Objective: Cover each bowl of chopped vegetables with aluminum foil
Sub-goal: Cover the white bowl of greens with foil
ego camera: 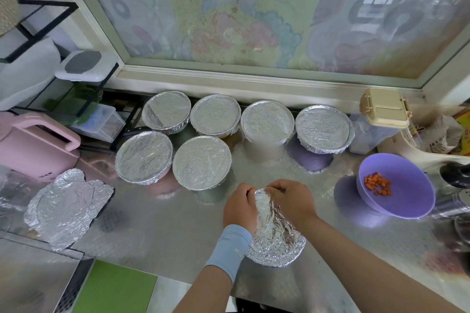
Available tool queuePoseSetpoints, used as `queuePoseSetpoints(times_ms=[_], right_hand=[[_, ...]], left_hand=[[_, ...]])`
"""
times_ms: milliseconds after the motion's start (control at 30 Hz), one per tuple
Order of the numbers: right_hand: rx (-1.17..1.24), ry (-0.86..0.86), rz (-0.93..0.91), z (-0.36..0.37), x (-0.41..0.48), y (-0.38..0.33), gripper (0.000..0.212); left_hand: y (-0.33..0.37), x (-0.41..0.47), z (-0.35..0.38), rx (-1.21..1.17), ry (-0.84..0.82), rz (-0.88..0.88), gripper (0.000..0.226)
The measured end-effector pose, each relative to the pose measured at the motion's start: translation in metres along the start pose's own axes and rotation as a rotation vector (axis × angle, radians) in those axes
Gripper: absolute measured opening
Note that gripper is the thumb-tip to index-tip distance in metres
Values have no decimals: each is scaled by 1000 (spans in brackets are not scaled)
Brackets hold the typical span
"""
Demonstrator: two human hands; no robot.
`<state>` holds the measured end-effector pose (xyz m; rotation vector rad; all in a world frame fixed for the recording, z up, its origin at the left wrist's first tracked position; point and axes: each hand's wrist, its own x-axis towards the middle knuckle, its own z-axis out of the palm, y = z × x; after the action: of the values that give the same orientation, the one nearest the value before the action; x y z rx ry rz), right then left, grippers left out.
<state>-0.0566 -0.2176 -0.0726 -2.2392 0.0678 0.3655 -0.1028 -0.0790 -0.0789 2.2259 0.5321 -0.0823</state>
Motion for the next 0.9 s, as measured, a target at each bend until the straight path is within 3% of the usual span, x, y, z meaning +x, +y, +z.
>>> queuePoseSetpoints(times_ms=[233, 333, 500, 633, 733, 833, 900], right_hand=[[2, -39, -46, -4, -3, 4, 10], [-53, 28, 6, -3, -9, 7, 7], [7, -5, 44, -5, -6, 3, 7], [2, -21, 17, -5, -2, 4, 6], [-30, -65, -21, -5, -3, 5, 8], [-11, -29, -4, -7, -7, 10, 20], [20, 0, 37, -8, -12, 13, 14]], left_hand=[[5, 14, -5, -47, -168, 67, 17], [4, 12, -2, -103, -130, 17, 14], [5, 5, 0, -71, -96, -19, 16], [11, 9, -3, 17, -147, 7, 22], [12, 10, -3, -45, -183, 32, 21], [9, 7, -3, -44, -128, 25, 20], [8, 3, -1, -65, -101, 12, 20]])
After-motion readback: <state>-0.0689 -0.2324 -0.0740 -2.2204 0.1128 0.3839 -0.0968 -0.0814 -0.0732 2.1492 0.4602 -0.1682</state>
